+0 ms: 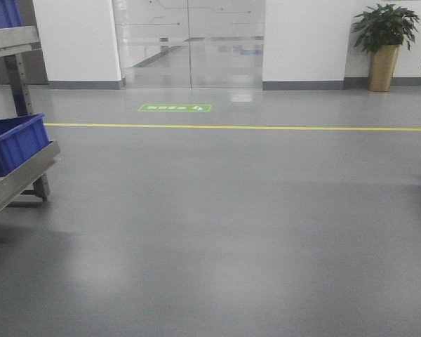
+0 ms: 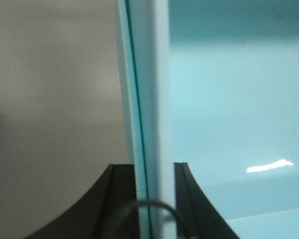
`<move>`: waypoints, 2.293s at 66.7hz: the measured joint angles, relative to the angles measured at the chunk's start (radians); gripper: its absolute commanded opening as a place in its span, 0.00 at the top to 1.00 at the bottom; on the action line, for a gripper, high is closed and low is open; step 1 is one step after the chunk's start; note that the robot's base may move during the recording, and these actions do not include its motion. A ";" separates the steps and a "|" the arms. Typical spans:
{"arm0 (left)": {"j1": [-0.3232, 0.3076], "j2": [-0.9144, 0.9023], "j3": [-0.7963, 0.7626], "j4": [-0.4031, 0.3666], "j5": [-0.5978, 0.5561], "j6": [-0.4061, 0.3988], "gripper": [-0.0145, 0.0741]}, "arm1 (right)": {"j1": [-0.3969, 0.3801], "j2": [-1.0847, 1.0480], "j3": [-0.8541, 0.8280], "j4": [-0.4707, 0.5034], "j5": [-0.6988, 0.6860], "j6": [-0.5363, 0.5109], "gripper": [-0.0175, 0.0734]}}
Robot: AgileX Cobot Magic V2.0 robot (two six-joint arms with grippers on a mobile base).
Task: Move two blue bins to right shelf middle
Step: 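Drive across the floor holding the light-blue bin in both grippers, then turn and drive up to the shelf with the red bag bin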
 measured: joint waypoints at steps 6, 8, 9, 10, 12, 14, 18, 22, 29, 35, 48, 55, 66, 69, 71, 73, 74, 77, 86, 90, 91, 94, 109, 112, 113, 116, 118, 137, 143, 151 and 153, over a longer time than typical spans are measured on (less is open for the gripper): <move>0.000 0.000 0.000 0.000 0.000 0.000 0.96 | 0.000 0.000 0.000 0.000 0.000 0.000 0.98; 0.000 0.000 0.000 0.000 -0.002 0.000 0.96 | 0.000 0.000 0.000 0.000 -0.002 0.000 0.98; 0.000 0.000 0.000 0.000 -0.002 0.000 0.96 | 0.000 0.000 0.000 0.000 -0.002 0.000 0.98; 0.000 0.000 0.000 0.000 -0.002 0.000 0.96 | 0.000 0.000 0.000 0.000 -0.002 0.000 0.98; 0.000 0.000 0.000 0.000 -0.002 0.000 0.96 | 0.000 0.000 0.000 0.000 -0.002 0.000 0.98; 0.000 0.000 0.000 0.000 -0.002 0.000 0.96 | 0.000 0.000 0.000 0.000 -0.002 0.000 0.98; 0.000 0.000 0.000 0.000 -0.002 0.000 0.96 | 0.000 0.000 0.000 0.000 -0.002 0.000 0.98; 0.000 0.000 0.000 0.000 -0.002 0.000 0.96 | 0.000 0.000 0.000 0.000 -0.002 0.000 0.98; 0.000 0.000 0.000 0.000 -0.002 0.000 0.96 | 0.000 0.000 0.000 0.000 -0.004 0.000 0.98; 0.000 0.000 0.000 0.000 -0.002 0.000 0.96 | 0.000 0.000 0.000 0.000 -0.004 0.000 0.98; 0.000 0.000 0.000 0.002 -0.004 0.000 0.96 | 0.000 0.000 0.000 0.000 -0.004 0.000 0.98; -0.002 0.000 0.000 0.004 -0.004 0.000 0.96 | 0.000 0.000 0.000 0.000 -0.004 0.000 0.98; -0.002 0.002 0.000 0.008 -0.008 0.000 0.96 | 0.000 0.000 0.000 0.000 -0.008 0.000 0.98; -0.002 0.006 0.000 0.008 -0.012 0.000 0.96 | 0.000 0.000 0.000 0.000 -0.008 0.000 0.98; -0.002 0.008 0.000 0.008 -0.012 0.000 0.96 | 0.000 0.000 0.000 -0.002 -0.008 0.000 0.98; -0.002 0.009 0.000 0.008 -0.017 0.000 0.96 | 0.000 0.000 0.000 -0.002 -0.010 0.000 0.98; -0.002 0.009 0.000 0.008 -0.017 0.000 0.96 | 0.000 0.000 0.000 -0.002 -0.010 0.002 0.98; -0.002 0.014 0.000 0.008 -0.024 0.000 0.96 | 0.000 0.000 0.000 -0.006 -0.014 0.002 0.98; -0.002 0.026 0.000 0.008 -0.044 0.002 0.96 | 0.000 0.000 0.000 -0.014 -0.020 0.006 0.98; -0.002 0.030 0.000 0.008 -0.057 0.002 0.96 | -0.002 0.000 0.000 -0.019 -0.023 0.006 0.98; -0.002 0.033 0.000 0.008 -0.061 0.002 0.96 | -0.004 0.000 0.000 -0.019 -0.023 0.008 0.98; -0.004 0.035 0.000 0.006 -0.072 0.002 0.96 | -0.004 0.000 0.000 -0.023 -0.025 0.008 0.98; -0.004 0.042 0.000 0.006 -0.107 0.004 0.96 | -0.005 0.000 0.000 -0.033 -0.031 0.010 0.98; -0.004 0.043 0.000 0.006 -0.110 0.004 0.96 | -0.005 0.000 0.000 -0.033 -0.033 0.012 0.98; -0.004 0.043 0.000 0.006 -0.112 0.004 0.96 | -0.005 0.000 0.000 -0.033 -0.033 0.012 0.98; -0.004 0.043 0.000 0.006 -0.115 0.004 0.96 | -0.005 0.000 0.000 -0.035 -0.035 0.012 0.98; -0.004 0.043 0.000 0.006 -0.116 0.004 0.96 | -0.005 0.000 0.000 -0.035 -0.037 0.012 0.98; -0.004 0.043 0.000 0.006 -0.122 0.005 0.96 | -0.005 0.002 0.000 -0.035 -0.039 0.012 0.98; -0.004 0.043 0.000 0.006 -0.123 0.005 0.96 | -0.005 0.002 0.000 -0.035 -0.039 0.012 0.98; -0.004 0.043 0.000 0.006 -0.123 0.005 0.96 | -0.005 0.002 0.000 -0.035 -0.039 0.013 0.98; -0.004 0.043 0.000 0.006 -0.123 0.005 0.96 | -0.005 0.002 0.000 -0.035 -0.039 0.013 0.98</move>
